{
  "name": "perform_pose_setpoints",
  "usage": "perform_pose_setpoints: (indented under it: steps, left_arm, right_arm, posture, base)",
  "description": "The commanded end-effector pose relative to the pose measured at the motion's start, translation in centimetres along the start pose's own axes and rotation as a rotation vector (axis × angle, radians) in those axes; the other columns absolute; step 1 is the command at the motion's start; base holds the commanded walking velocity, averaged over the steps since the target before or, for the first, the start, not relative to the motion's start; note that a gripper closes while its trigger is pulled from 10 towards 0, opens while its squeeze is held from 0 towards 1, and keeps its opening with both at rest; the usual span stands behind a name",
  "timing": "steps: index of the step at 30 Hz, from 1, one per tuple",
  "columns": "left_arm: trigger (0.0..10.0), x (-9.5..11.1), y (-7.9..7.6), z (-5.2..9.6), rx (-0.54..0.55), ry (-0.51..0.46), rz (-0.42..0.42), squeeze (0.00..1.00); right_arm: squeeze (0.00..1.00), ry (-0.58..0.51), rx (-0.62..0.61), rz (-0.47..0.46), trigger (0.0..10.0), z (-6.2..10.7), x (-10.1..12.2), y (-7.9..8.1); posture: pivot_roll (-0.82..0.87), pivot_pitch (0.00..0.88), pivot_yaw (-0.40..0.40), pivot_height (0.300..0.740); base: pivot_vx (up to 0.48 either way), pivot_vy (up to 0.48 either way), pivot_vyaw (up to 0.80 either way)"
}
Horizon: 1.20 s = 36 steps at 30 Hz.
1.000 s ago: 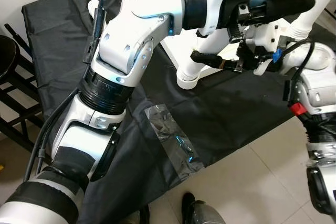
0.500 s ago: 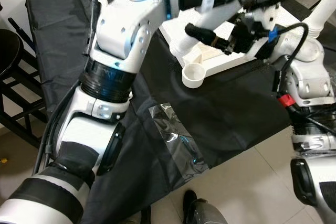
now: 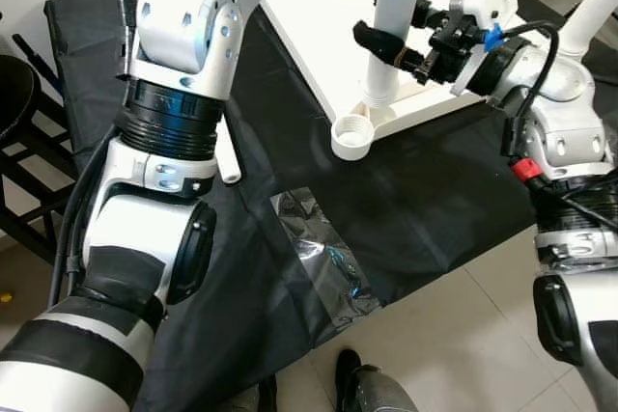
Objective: Building children table
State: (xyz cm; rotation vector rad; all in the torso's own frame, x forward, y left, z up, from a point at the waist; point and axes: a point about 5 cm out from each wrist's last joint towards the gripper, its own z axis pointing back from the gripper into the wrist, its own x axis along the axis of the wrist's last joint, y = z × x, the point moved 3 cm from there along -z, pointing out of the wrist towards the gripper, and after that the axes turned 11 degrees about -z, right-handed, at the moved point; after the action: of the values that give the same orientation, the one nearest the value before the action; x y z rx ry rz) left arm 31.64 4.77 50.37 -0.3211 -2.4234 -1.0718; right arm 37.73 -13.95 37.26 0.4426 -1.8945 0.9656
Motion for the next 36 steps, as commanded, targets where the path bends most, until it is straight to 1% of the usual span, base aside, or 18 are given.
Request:
perform_pose_setpoints:
  steps: [1, 2, 5, 6, 7, 8, 9, 12, 14, 18, 22, 25, 27, 31, 32, 34, 35, 36]
  left_arm:
    - [10.0, 1.1, 3.1, 2.3, 0.081, -0.036, -0.045, 1.00]
    - [10.0, 1.4, 3.9, 3.2, 0.079, -0.053, -0.051, 1.00]
    - [10.0, 1.4, 3.9, 3.2, 0.079, -0.053, -0.051, 1.00]
    - [10.0, 1.6, 3.7, 3.5, 0.028, -0.067, -0.027, 0.34]
    - [10.0, 1.6, 3.7, 3.5, 0.028, -0.067, -0.027, 0.34]
    - [10.0, 1.5, 2.0, 3.0, -0.052, -0.089, 0.028, 0.00]
    - [10.0, 1.4, 0.7, 2.6, -0.106, -0.109, 0.085, 0.00]
    - [10.0, 1.4, 0.7, 2.6, -0.106, -0.109, 0.085, 0.00]
    - [10.0, 1.7, -1.0, 2.3, -0.158, -0.174, 0.250, 0.00]
    - [10.0, 2.1, -0.4, 2.3, -0.098, -0.236, 0.400, 0.00]
    - [10.0, 1.9, 0.4, 2.5, -0.053, -0.223, 0.414, 0.00]
    - [10.0, -2.8, 3.4, 3.9, 0.138, 0.048, 0.389, 0.00]
    - [10.0, -7.0, 3.1, 5.5, 0.139, 0.287, 0.399, 0.00]
    - [10.0, -8.7, 2.1, 6.2, 0.103, 0.378, 0.432, 0.00]
    - [10.0, -12.1, -2.7, 13.1, 0.058, 0.462, 0.538, 0.00]
    - [10.0, -12.1, -2.7, 13.1, 0.058, 0.462, 0.538, 0.00]
    - [10.0, -12.5, -9.0, 18.5, -0.022, 0.527, 0.636, 0.00]
    - [10.0, -12.5, -9.0, 18.5, -0.022, 0.527, 0.636, 0.00]
  right_arm:
    - [0.00, -0.020, -0.023, 0.005, 0.0, 0.4, 0.5, -0.5]
    - [0.00, -0.019, -0.028, 0.004, 0.0, 0.3, 0.6, -0.6]
    - [0.00, -0.019, -0.028, 0.004, 0.0, 0.3, 0.6, -0.6]
    - [0.00, -0.022, -0.039, 0.000, 0.0, 0.2, 0.6, -0.7]
    - [0.00, -0.022, -0.039, 0.000, 0.0, 0.2, 0.6, -0.7]
    - [0.00, -0.040, -0.096, -0.009, 0.0, 0.1, 0.9, -1.5]
    - [0.00, -0.066, -0.158, -0.023, 0.0, 0.2, 1.4, -2.4]
    - [0.00, -0.066, -0.158, -0.023, 0.0, 0.2, 1.4, -2.4]
    - [0.00, -0.181, -0.280, -0.083, 0.0, 0.5, 3.2, -4.4]
    - [0.00, -0.302, -0.345, -0.150, 0.0, 0.9, 4.9, -5.4]
    - [0.00, -0.342, -0.359, -0.184, 0.0, 1.0, 5.2, -5.6]
    - [0.00, -0.409, -0.280, -0.337, 0.0, 0.1, 4.8, -4.5]
    - [0.00, -0.378, -0.186, -0.392, 0.0, -0.8, 3.4, -2.8]
    - [0.00, -0.360, -0.142, -0.408, 0.0, -1.1, 2.7, -1.9]
    - [0.00, -0.339, -0.082, -0.445, 1.5, -1.4, 2.0, -1.0]
    - [0.00, -0.339, -0.082, -0.445, 1.5, -1.4, 2.0, -1.0]
    - [0.00, -0.329, -0.022, -0.487, 10.0, -1.8, 1.7, -0.3]
    - [0.00, -0.329, -0.022, -0.487, 10.0, -1.8, 1.7, -0.3]
  posture:
    - [0.03, 0.286, -0.010, 0.740]
    - [0.03, 0.285, -0.010, 0.740]
    - [0.03, 0.285, -0.010, 0.740]
    - [0.02, 0.282, -0.011, 0.740]
    - [0.02, 0.282, -0.011, 0.740]
    - [0.02, 0.281, -0.010, 0.740]
    - [0.02, 0.281, -0.011, 0.740]
    - [0.02, 0.281, -0.011, 0.740]
    - [0.02, 0.283, -0.010, 0.740]
    - [0.01, 0.283, -0.009, 0.740]
    - [0.01, 0.284, -0.009, 0.740]
    - [0.01, 0.294, -0.010, 0.740]
    - [0.01, 0.301, -0.009, 0.740]
    - [0.01, 0.315, -0.011, 0.740]
    - [0.01, 0.324, -0.009, 0.740]
    - [0.01, 0.324, -0.009, 0.740]
    - [0.00, 0.338, -0.009, 0.740]
    - [0.00, 0.338, -0.009, 0.740]
  base:
    - [0.000, 0.000, 0.00]
    - [0.000, 0.000, 0.00]
    - [0.000, 0.000, 0.00]
    - [0.000, 0.000, 0.00]
    - [0.000, 0.000, 0.00]
    - [0.000, 0.000, 0.00]
    - [0.000, 0.000, 0.00]
    - [0.000, 0.000, 0.00]
    - [0.000, 0.000, 0.00]
    - [0.000, 0.000, 0.00]
    - [0.000, 0.000, 0.00]
    - [0.000, 0.000, 0.00]
    - [0.000, 0.000, 0.00]
    - [0.000, 0.000, 0.00]
    - [0.000, 0.000, 0.00]
    - [0.000, 0.000, 0.00]
    - [0.000, 0.000, 0.00]
    - [0.000, 0.000, 0.00]
